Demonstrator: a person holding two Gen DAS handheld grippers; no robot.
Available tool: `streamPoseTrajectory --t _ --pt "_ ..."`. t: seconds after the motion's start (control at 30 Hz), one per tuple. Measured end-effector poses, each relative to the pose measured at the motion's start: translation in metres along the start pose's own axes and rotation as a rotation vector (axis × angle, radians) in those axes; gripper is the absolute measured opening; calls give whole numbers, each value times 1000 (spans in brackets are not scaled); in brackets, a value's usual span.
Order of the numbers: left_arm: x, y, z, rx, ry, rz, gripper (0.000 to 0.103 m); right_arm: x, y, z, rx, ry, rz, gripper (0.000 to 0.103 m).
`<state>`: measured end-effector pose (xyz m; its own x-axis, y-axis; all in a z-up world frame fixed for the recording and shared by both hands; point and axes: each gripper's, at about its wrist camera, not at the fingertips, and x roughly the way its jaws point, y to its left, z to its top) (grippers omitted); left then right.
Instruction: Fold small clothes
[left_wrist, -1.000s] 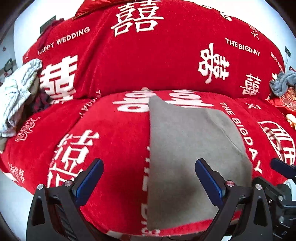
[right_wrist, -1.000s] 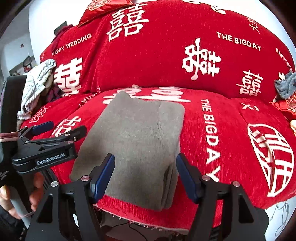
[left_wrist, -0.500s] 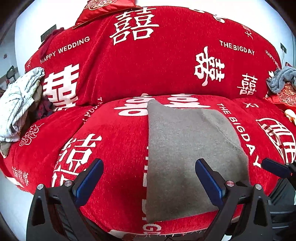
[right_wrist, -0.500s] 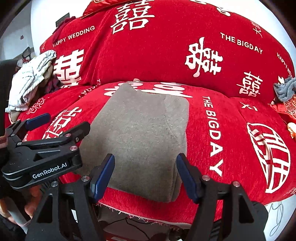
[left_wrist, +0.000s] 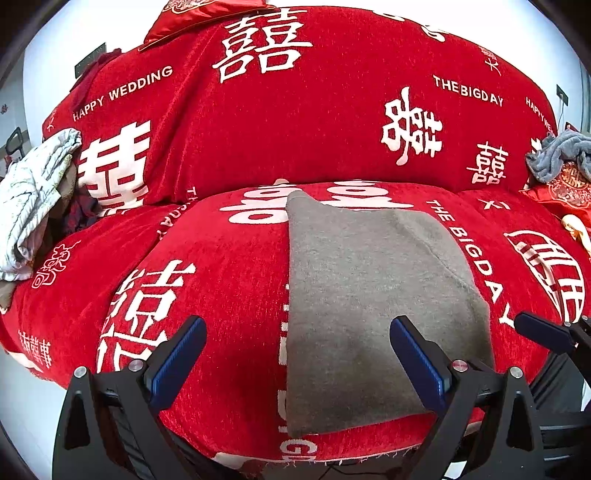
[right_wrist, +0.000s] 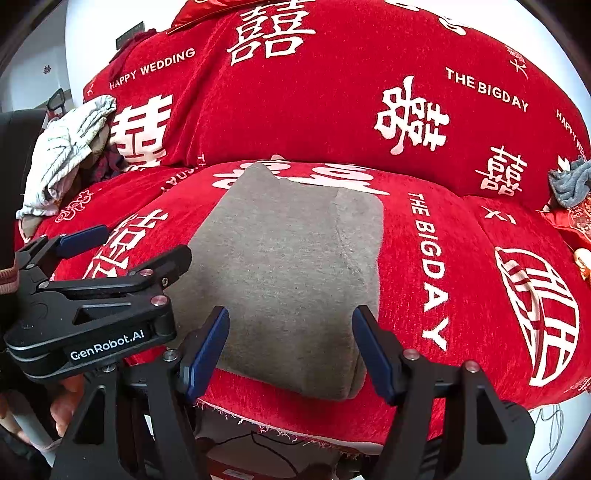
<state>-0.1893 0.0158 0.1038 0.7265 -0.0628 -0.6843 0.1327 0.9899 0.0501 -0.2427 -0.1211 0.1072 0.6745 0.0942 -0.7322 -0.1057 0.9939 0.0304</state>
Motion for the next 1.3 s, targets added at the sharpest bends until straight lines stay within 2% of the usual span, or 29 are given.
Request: streamPoseTrajectory --t 0.77,0.93,1.3 --pt "6 9 -9 -27 61 51 100 4 7 -4 -14 22 6 72" --pt "6 11 -10 -27 68 28 100 5 9 -6 -17 32 11 72" --pt "0 6 -10 -6 50 29 100 5 10 -7 -20 37 10 72"
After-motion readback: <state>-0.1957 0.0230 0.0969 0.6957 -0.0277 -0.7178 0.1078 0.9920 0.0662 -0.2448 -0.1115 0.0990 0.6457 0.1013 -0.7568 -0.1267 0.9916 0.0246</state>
